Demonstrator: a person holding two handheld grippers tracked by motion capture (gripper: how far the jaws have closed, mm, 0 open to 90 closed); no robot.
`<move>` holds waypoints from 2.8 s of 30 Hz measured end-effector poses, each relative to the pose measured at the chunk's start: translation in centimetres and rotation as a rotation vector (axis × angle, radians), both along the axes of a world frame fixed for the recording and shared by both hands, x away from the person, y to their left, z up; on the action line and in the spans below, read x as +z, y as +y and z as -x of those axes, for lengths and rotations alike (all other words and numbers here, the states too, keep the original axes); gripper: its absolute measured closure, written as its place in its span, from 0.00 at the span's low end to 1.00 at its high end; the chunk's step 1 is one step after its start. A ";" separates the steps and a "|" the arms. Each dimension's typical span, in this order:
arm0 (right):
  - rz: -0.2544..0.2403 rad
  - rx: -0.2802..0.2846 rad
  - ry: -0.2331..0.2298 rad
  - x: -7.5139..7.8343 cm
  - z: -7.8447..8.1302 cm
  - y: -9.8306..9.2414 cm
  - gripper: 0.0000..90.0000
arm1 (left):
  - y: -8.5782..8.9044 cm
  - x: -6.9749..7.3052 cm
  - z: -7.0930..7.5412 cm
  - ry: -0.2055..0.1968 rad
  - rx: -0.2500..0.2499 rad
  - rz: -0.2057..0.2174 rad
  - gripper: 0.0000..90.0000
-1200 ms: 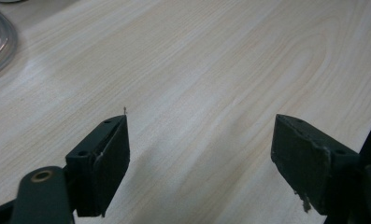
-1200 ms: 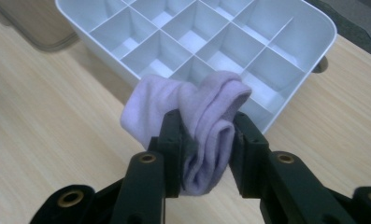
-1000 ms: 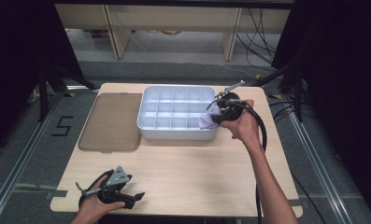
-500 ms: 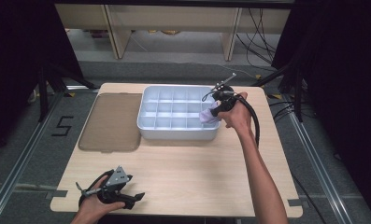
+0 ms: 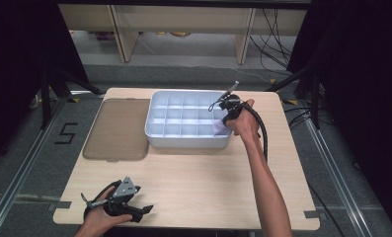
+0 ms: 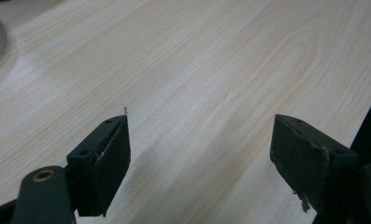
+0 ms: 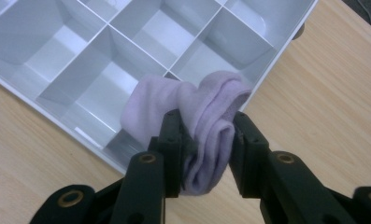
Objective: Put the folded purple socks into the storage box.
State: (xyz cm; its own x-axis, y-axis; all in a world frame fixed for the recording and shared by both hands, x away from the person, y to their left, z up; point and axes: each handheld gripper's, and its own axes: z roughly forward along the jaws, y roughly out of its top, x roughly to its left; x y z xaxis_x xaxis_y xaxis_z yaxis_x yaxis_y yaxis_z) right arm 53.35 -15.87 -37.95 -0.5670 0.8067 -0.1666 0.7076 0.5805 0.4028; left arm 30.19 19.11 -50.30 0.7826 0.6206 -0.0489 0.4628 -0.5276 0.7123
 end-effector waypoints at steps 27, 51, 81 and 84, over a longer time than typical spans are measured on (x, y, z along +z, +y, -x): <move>0.147 0.025 0.000 -2.6 -0.8 1.8 0.77 | -0.1 -0.1 0.1 0.008 0.012 -0.008 0.22; -0.037 0.036 0.033 -3.2 -0.9 0.5 0.94 | -0.4 -0.3 0.1 0.012 -0.016 -0.015 0.22; -0.130 0.031 0.093 -2.8 -0.9 0.3 0.79 | -0.5 -0.3 0.2 0.020 -0.013 -0.017 0.22; -0.159 0.011 0.058 -1.7 -0.8 -0.2 0.76 | -0.5 -0.3 0.2 0.012 -0.027 -0.021 0.22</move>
State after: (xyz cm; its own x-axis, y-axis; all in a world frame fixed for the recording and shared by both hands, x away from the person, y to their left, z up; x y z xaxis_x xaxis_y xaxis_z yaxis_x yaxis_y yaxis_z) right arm 54.12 -16.02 -39.65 -0.5809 0.8140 -0.0037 0.7263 0.5203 0.4492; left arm 30.00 18.61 -50.58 0.7983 0.6005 -0.0452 0.4567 -0.5547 0.6956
